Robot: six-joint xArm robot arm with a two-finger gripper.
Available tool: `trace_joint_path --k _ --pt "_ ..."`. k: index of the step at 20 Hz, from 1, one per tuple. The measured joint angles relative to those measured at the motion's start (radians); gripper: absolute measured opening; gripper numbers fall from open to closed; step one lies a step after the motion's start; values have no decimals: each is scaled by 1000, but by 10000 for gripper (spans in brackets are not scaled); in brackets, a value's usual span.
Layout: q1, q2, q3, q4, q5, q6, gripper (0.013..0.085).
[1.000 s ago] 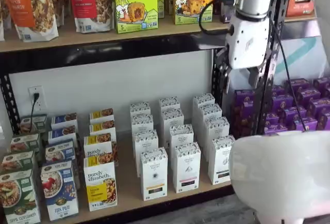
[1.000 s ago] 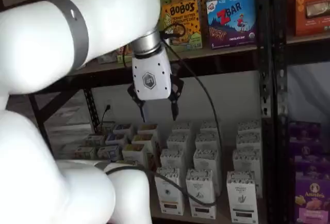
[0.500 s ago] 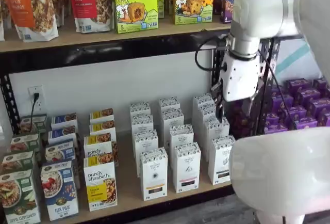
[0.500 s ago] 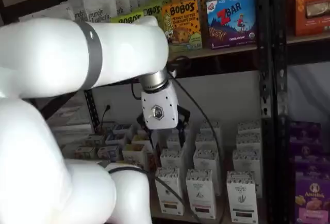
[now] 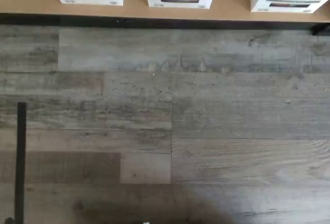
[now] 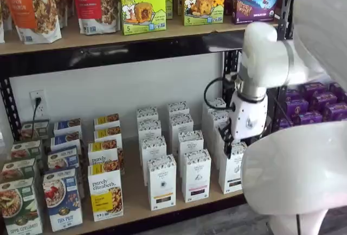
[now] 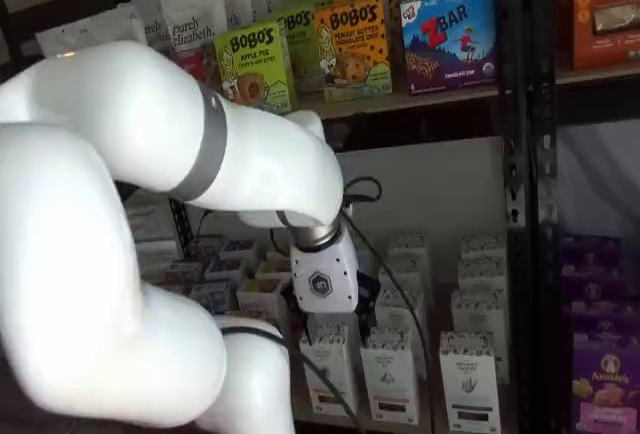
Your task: Pick up the white box with a green strip in the middle, on the bottom shelf, the sixth box from the left
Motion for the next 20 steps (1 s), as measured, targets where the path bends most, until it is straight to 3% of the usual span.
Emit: trace_joint_path --k 7,12,14,20 --pt "15 270 39 -44 -309 50 850" --pt "-26 499 -25 -92 -468 55 850" --pt "-52 589 -63 -97 -521 34 850" --pt "-118 829 -207 -41 -609 -87 850"
